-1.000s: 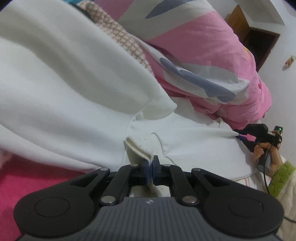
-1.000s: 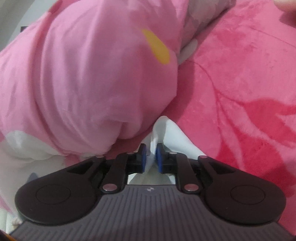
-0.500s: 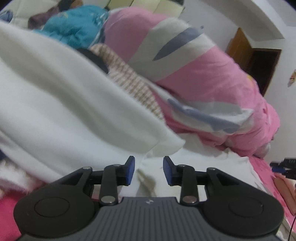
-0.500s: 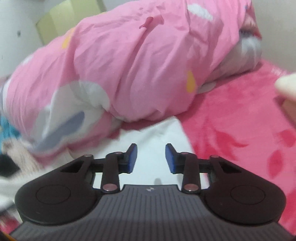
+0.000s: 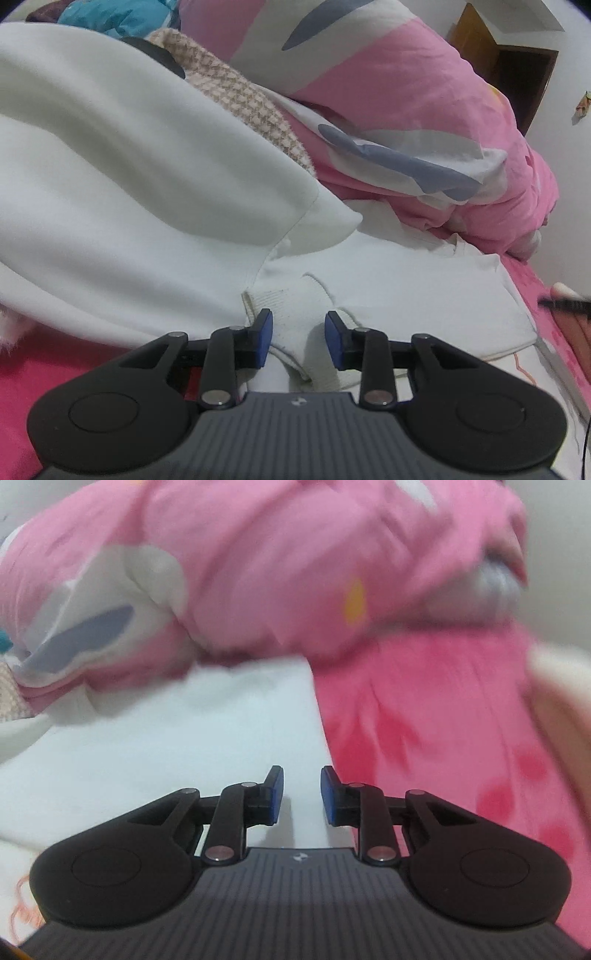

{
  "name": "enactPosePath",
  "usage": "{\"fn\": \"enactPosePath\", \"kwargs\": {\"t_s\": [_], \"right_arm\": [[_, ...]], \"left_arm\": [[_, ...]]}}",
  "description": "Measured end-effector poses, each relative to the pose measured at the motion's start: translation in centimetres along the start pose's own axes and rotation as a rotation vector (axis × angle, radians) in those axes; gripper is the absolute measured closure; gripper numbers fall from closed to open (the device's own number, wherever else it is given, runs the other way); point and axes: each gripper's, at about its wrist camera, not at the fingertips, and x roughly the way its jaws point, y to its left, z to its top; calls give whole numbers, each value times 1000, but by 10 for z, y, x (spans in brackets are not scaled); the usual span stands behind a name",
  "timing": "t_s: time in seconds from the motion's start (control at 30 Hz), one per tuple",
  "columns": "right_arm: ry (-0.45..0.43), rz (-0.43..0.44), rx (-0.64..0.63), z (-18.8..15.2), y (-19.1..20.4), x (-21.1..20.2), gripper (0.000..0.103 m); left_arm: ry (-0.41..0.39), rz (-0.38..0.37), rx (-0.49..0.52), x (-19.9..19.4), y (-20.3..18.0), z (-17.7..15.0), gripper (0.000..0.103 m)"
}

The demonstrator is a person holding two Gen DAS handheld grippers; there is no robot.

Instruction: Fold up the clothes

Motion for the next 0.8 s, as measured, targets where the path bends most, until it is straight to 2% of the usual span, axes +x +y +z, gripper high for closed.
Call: {"fn": "enactPosePath", "kwargs": {"t_s": [0.1,0.23,0.3,0.4,0.5,0.6,0.7,0.8], "right_arm": [[-15,37,-27,25,19,33,83],[3,14,43,47,18,91,83],[14,2,137,51,5,115,83],[-4,17,323,52,-19,127,84],[-37,17,436,53,-34,111,81],[-50,93,392,52,-22,72,81],[-18,220,279,43,18,25,80],[36,372,137,23,82,-5,80]], "left_arm": [[1,-3,-3,-2,1,-3,71],[6,-11,-13,-1,3,-3,71],[8,-14,-15,-2,5,-3,72],[11,-18,-18,-3,5,-3,72],[10,-16,-17,-3,5,-3,72],[11,-12,-22,-4,5,-2,72],[10,2,-50,-6,7,-1,72],[-4,5,-101,-11,13,1,72]]}}
